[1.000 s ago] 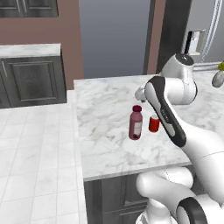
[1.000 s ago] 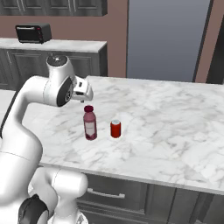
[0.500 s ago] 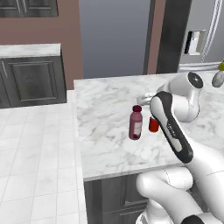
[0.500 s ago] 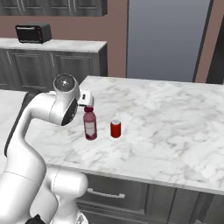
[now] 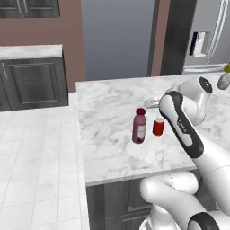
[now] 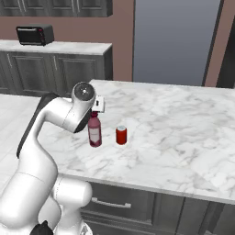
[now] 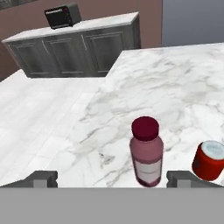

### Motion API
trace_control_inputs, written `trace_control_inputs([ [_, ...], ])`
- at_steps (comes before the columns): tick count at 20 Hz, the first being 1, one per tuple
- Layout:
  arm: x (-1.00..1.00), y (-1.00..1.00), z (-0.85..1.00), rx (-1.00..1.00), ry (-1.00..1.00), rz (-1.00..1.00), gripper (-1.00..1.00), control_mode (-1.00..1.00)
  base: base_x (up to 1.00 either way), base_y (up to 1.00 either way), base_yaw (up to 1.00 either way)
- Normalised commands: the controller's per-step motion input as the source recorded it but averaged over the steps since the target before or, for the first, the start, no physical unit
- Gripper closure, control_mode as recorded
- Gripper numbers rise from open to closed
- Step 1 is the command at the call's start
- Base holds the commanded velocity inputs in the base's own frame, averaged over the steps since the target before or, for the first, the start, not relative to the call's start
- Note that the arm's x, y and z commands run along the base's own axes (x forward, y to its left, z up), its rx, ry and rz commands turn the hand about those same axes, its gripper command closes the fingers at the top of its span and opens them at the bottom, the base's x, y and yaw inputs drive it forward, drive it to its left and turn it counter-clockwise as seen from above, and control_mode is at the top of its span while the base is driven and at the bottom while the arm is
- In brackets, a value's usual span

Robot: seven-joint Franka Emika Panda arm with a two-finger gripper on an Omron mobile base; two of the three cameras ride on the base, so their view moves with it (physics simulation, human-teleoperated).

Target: Pick the juice, can from the counter and place them in the open cabinet.

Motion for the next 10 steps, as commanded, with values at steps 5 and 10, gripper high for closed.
trace_control_inputs([
  [5,0.23,-0.18,0.0,-0.02,0.0,0.17,-1.0,-1.0,0.0,0.0,0.0],
  [10,0.25,-0.01,-0.09,-0.05,0.0,0.14,-1.0,-1.0,0.0,0.0,0.0],
])
